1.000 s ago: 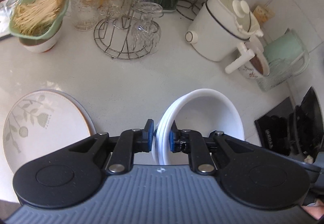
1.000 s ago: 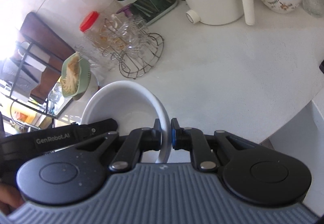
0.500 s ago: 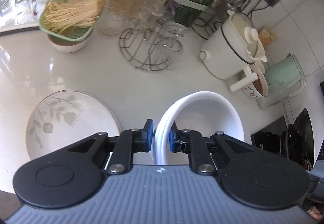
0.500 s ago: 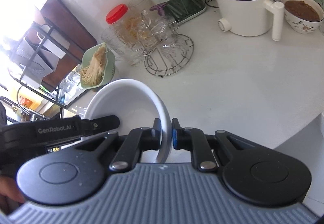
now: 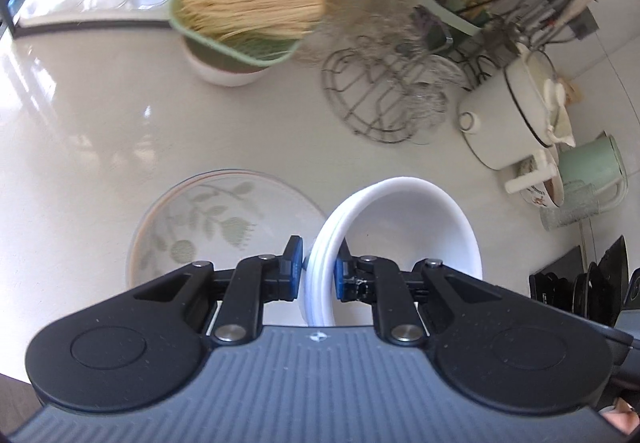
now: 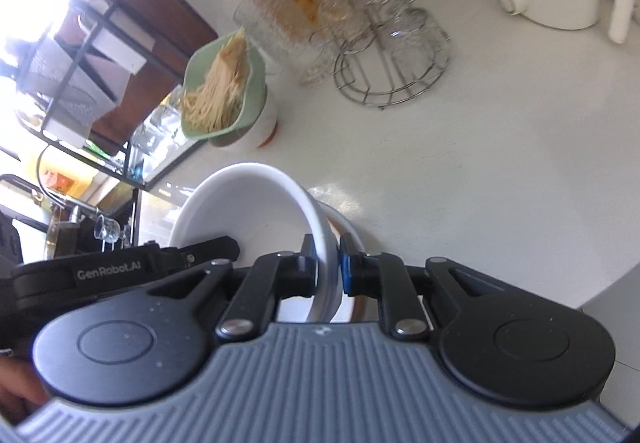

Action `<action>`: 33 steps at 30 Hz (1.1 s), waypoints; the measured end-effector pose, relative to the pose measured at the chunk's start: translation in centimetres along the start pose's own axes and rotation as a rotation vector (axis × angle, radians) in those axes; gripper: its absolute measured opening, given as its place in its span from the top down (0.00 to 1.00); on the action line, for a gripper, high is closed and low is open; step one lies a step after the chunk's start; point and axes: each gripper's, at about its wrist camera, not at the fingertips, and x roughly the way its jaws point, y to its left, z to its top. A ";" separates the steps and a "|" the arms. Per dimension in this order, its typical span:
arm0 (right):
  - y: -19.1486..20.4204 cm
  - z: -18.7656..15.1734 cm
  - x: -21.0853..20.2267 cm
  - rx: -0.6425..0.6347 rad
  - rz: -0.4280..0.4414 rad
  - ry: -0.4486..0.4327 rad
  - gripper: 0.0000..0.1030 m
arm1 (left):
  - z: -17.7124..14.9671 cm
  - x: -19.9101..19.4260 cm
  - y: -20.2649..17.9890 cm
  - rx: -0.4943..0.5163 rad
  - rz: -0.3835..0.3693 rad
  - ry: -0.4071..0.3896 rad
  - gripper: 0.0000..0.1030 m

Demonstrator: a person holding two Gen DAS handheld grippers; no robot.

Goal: Organize plates and bowls
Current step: 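Carry the ceramic bowl over the leaf plate stack with both grippers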

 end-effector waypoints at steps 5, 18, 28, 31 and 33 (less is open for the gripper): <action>1.8 -0.1 2.5 -0.016 -0.016 0.041 0.86 | 0.5 0.4 2.5 -0.022 0.009 0.015 0.84; 3.3 -2.0 7.9 -0.036 -0.081 0.132 0.84 | 0.4 3.9 6.4 -0.010 0.064 0.126 0.84; 3.2 -2.7 10.2 -0.049 -0.128 0.155 0.84 | 0.7 6.0 7.1 0.024 0.100 0.188 0.84; 3.3 -2.8 10.3 -0.061 -0.131 0.149 0.83 | 0.6 6.2 7.2 0.038 0.100 0.202 0.84; 3.3 -2.7 10.2 -0.062 -0.137 0.149 0.83 | 0.4 6.1 7.3 0.041 0.095 0.201 0.84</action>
